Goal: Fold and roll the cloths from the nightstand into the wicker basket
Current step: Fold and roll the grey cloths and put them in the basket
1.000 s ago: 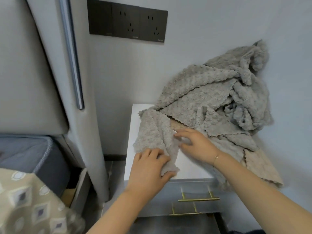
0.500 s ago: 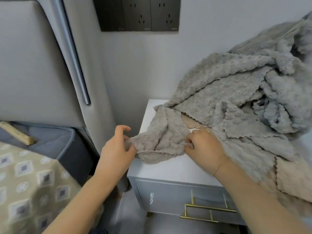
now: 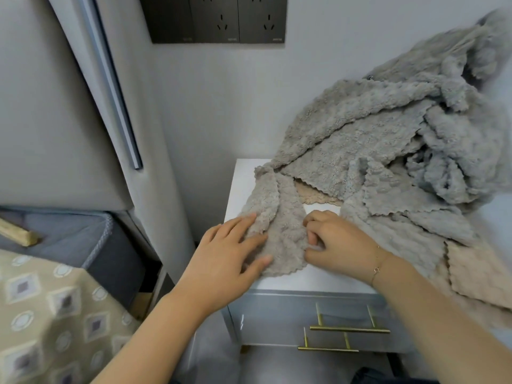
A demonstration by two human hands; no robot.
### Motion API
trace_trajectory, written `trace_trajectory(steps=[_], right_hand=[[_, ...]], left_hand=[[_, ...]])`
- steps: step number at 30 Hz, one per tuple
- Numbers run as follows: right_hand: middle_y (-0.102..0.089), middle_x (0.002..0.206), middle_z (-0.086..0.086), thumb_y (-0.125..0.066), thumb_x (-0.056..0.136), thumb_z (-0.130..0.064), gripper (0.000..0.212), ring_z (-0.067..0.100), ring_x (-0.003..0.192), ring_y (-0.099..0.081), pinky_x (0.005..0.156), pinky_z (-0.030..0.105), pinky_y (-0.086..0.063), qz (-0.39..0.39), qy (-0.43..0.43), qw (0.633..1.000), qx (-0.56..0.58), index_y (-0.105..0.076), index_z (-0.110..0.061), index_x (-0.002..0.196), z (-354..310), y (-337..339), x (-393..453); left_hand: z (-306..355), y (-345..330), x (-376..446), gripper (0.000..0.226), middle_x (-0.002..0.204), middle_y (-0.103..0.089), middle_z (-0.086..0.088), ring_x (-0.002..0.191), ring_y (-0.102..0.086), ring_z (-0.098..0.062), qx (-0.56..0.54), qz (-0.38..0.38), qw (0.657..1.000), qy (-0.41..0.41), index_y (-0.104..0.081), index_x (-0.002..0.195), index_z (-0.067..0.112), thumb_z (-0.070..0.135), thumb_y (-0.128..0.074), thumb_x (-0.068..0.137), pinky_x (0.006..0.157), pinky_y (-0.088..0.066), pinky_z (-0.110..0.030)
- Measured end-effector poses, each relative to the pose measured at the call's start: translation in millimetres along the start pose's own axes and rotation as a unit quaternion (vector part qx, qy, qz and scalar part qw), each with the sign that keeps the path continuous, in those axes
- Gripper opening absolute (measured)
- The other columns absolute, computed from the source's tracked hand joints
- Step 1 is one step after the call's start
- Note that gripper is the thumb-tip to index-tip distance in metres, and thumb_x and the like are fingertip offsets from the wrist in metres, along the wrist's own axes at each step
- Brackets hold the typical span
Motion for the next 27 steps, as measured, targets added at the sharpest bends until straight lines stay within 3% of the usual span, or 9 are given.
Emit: trace_trajectory(steps=[3,6,10,13,16,19,21,23,27], right_hand=[[-0.048,0.085,-0.010,-0.058,0.081,-0.022,0.028,0.011,0.082,-0.044,0.061,0.020,-0.030,0.024,0.007,1.000,-0.016,-0.036,-0.027,0.065,-2,-2,-7],[-0.037,0.075,-0.015,-0.057,0.086,-0.023,0.027,0.010,0.072,-0.039,0.061,0.021,-0.031,0.085,0.023,0.996,-0.018,-0.035,-0.027,0.071,-10,-10,-22],[-0.045,0.086,-0.014,-0.049,0.091,-0.039,0.013,0.007,0.078,-0.045,0.066,0.021,-0.035,0.127,0.037,0.991,-0.026,-0.047,-0.027,0.086,-13,-20,-46],[-0.056,0.112,-0.011,-0.052,0.085,-0.057,0.040,0.007,0.102,-0.052,0.083,0.018,-0.040,0.132,0.037,0.989,-0.047,-0.058,-0.025,0.109,-10,-23,-57],[-0.046,0.141,-0.003,-0.058,0.080,-0.064,0.062,0.014,0.126,-0.045,0.102,0.028,-0.037,0.154,0.078,0.983,-0.067,-0.054,-0.023,0.127,-12,-21,-62],[-0.037,0.151,-0.002,-0.061,0.082,-0.058,0.071,0.016,0.137,-0.035,0.112,0.030,-0.029,0.162,0.111,0.978,-0.066,-0.046,-0.019,0.139,-15,-23,-60],[-0.041,0.148,-0.003,-0.064,0.083,-0.054,0.071,0.014,0.135,-0.038,0.113,0.032,-0.028,0.150,0.130,0.979,-0.047,-0.046,-0.017,0.141,-17,-28,-54],[-0.052,0.136,-0.008,-0.062,0.083,-0.055,0.064,0.010,0.125,-0.047,0.106,0.034,-0.036,0.130,0.147,0.980,-0.043,-0.052,-0.020,0.135,-20,-34,-48],[-0.062,0.111,-0.011,-0.055,0.084,-0.058,0.048,0.007,0.101,-0.054,0.090,0.023,-0.041,0.134,0.159,0.978,-0.022,-0.066,-0.022,0.113,-21,-34,-45]], left_hand=[[-4,-3,-3,0.079,0.161,-0.006,0.015,0.144,-0.013,-0.008,-0.004,-0.021,0.999,0.039,-0.034,0.146,0.038,0.071,-0.002,0.082,0.113,-0.018,-0.030],[-10,-1,-2,0.067,0.159,-0.015,0.011,0.139,-0.023,-0.014,-0.051,-0.017,0.995,0.086,-0.036,0.146,0.030,0.064,-0.016,0.092,0.111,-0.026,-0.034],[-16,8,13,0.040,0.141,-0.042,-0.001,0.118,-0.046,-0.023,-0.167,0.072,0.968,0.173,-0.055,0.128,0.016,0.039,-0.041,0.098,0.099,-0.043,-0.041],[-21,5,21,0.035,0.137,-0.041,-0.007,0.116,-0.046,-0.029,-0.201,0.025,0.953,0.223,-0.056,0.122,0.013,0.035,-0.044,0.098,0.098,-0.043,-0.042],[-22,6,12,0.049,0.159,-0.017,-0.005,0.139,-0.027,-0.029,-0.157,-0.028,0.964,0.215,-0.043,0.141,0.022,0.045,-0.040,0.098,0.111,-0.031,-0.044],[-19,25,-1,0.054,0.162,0.002,0.009,0.148,-0.005,-0.017,-0.100,0.017,0.984,0.149,-0.039,0.145,0.033,0.055,-0.039,0.096,0.118,-0.014,-0.044],[-17,32,-8,0.063,0.161,-0.004,0.015,0.148,-0.008,-0.010,-0.133,0.016,0.987,0.084,-0.042,0.143,0.034,0.065,-0.045,0.088,0.120,-0.014,-0.039],[-19,27,-14,0.080,0.159,-0.010,0.019,0.147,-0.012,-0.006,-0.161,-0.052,0.984,0.051,-0.038,0.145,0.036,0.074,-0.051,0.075,0.120,-0.014,-0.039],[-30,7,-21,0.093,0.161,0.001,0.012,0.147,-0.004,-0.013,-0.063,-0.193,0.977,0.069,-0.013,0.151,0.042,0.050,-0.070,0.079,0.118,-0.014,-0.039]])
Point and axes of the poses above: each hand's wrist, its own x-axis towards the middle knuckle, its own y-axis out of the back of the hand, z = x × y, the point moved 4 cm from there along x, towards the middle knuckle
